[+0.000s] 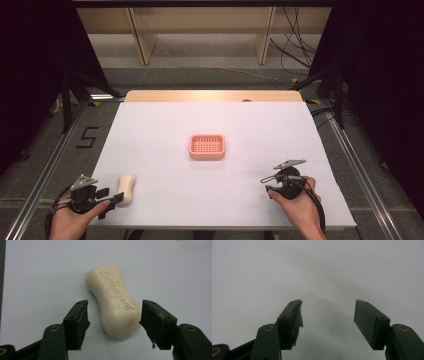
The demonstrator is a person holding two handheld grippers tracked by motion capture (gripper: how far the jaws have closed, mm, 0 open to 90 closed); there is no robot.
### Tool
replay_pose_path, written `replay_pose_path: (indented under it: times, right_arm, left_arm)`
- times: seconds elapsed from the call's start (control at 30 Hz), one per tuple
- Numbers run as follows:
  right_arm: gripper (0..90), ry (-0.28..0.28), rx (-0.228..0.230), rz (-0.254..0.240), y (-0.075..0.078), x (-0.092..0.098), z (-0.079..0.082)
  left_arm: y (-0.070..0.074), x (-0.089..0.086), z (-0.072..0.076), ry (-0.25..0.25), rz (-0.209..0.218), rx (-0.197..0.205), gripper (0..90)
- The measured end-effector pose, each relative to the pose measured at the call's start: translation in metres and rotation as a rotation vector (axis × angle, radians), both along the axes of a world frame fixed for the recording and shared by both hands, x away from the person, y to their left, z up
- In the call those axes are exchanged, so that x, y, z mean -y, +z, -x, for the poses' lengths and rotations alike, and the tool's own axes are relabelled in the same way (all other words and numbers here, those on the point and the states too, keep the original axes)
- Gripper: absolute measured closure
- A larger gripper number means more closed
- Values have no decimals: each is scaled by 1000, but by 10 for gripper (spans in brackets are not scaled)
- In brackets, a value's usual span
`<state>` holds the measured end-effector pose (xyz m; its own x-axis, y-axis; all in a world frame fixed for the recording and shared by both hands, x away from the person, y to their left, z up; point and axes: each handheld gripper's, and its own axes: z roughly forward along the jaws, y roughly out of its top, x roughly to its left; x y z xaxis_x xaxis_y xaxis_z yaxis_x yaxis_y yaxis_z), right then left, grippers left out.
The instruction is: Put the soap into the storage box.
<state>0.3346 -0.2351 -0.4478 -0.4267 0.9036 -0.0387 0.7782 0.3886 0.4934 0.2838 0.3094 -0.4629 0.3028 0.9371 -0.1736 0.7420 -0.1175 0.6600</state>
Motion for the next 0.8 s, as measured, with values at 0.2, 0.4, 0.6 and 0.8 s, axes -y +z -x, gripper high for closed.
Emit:
replay_pose_path:
  times: [0.2, 0.4, 0.6, 0.8]
  right_arm:
    - [389, 20, -8, -4, -1, -1, 0]
    - [378, 24, -25, -9, -2, -1, -1]
    - [377, 38, -25, -10, -1, -3, 0]
    - [375, 42, -29, -5, -2, -2, -1]
  left_arm:
    - [11, 2, -11, -15, -43, -47, 364]
    - [19, 9, -28, -25, -36, -150, 340]
    - [22, 17, -48, -6, -40, -267, 322]
    - [22, 25, -64, -1, -78, -306, 318]
